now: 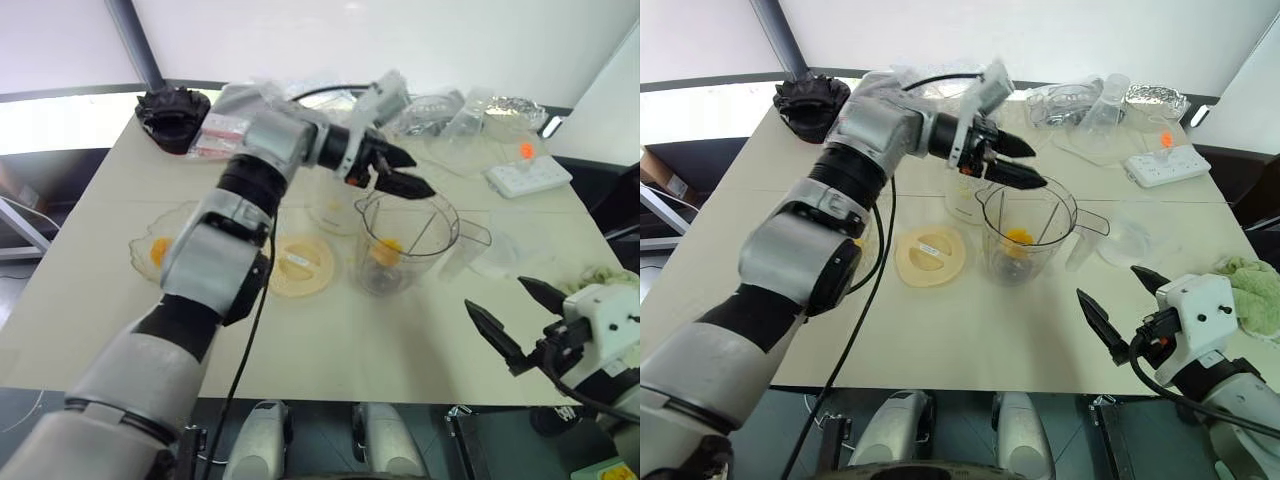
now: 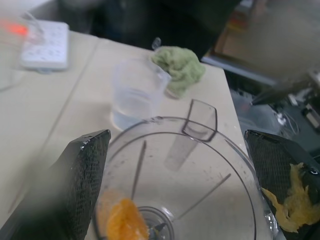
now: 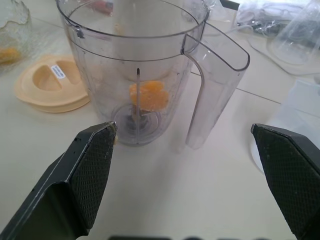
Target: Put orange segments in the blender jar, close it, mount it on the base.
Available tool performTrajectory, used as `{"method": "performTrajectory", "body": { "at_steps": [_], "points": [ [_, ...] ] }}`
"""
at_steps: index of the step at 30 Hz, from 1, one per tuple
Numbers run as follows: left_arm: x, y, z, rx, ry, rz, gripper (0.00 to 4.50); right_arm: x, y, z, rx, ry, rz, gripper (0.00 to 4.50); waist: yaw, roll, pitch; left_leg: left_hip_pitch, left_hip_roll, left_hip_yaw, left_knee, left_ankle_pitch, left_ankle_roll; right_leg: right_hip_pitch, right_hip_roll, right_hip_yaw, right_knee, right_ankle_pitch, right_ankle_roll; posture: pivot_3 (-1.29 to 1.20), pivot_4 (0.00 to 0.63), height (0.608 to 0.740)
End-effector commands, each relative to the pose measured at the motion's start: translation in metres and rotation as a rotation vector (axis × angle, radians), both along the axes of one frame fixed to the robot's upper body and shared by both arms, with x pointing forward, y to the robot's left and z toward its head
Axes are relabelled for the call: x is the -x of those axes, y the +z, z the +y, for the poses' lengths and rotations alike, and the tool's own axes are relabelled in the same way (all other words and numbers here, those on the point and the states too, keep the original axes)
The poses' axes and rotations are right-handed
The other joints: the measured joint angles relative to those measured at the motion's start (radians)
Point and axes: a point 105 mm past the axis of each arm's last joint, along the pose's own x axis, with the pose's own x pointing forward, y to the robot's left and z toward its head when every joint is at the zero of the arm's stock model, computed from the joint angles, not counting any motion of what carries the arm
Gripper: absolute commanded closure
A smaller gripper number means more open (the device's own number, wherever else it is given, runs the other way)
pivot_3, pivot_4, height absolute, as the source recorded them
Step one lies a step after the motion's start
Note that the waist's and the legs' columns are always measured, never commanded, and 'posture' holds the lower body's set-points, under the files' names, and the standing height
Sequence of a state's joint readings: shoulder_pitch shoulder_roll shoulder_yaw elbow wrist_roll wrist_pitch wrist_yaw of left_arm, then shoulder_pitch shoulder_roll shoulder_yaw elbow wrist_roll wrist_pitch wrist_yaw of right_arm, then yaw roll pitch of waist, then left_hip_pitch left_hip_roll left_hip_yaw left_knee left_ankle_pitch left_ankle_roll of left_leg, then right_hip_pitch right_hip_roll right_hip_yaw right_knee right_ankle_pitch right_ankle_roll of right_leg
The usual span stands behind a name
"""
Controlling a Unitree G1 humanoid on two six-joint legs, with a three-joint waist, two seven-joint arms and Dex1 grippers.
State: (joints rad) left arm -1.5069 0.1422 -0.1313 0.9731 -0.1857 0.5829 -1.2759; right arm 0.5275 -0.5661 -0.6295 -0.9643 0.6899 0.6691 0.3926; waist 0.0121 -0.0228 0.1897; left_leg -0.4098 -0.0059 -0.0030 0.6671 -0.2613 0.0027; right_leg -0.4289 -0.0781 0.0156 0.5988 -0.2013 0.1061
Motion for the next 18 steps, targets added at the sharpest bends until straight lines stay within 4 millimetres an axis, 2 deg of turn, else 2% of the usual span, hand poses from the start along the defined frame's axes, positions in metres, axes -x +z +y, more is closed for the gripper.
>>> {"method": "performTrajectory", "body": {
  "at_steps": [1,4,8,12,13,18],
  "points": [
    [-0.003,0.047,0.023,0.137,0.076,-0.07,0.04,0.0,0.004,-0.009,0.015,-0.051,-0.033,0.0,-0.001,0.0,0.0,0.0,0.0,0.0,0.0,0.0,0.0,0.0,0.0,0.0,0.0,0.0,0.0,0.0,0.15,0.74],
    [-0.005,0.054,0.053,0.191,0.152,-0.055,0.04,-0.001,-0.002,-0.018,0.031,-0.092,-0.013,0.0,-0.001,0.001,0.0,0.001,0.001,-0.001,0.0,0.0,0.0,0.0,0.0,0.0,0.001,0.0,0.0,0.0,0.15,0.74],
    [0.004,0.035,0.092,0.182,0.242,-0.046,0.04,-0.006,-0.005,-0.035,0.062,-0.163,-0.018,0.0,-0.002,0.003,-0.002,0.003,0.002,-0.001,0.0,0.0,0.0,0.0,0.0,0.002,0.003,0.0,0.0,0.0,0.15,0.74],
    [0.03,-0.015,0.124,0.093,0.269,-0.058,0.04,-0.018,-0.01,-0.057,0.078,-0.253,-0.022,0.0,-0.009,0.003,-0.002,0.004,0.002,0.0,0.001,0.0,-0.001,0.0,-0.001,0.003,0.006,0.0,0.0,0.0,0.15,0.74],
    [0.036,-0.023,0.126,0.079,0.273,-0.049,0.04,-0.019,-0.011,-0.062,0.076,-0.262,-0.02,0.0,-0.007,0.003,-0.002,0.005,0.002,0.0,0.001,0.0,-0.001,0.0,-0.001,0.004,0.006,0.0,0.0,0.0,0.15,0.74],
    [0.07,-0.102,0.139,-0.102,0.258,-0.054,0.04,-0.048,-0.011,-0.086,0.005,-0.333,-0.047,0.0,-0.001,0.003,-0.002,0.007,0.001,0.001,0.002,0.001,-0.001,0.001,-0.002,0.005,0.01,0.0,-0.001,0.0,0.15,0.74]
  ]
}}
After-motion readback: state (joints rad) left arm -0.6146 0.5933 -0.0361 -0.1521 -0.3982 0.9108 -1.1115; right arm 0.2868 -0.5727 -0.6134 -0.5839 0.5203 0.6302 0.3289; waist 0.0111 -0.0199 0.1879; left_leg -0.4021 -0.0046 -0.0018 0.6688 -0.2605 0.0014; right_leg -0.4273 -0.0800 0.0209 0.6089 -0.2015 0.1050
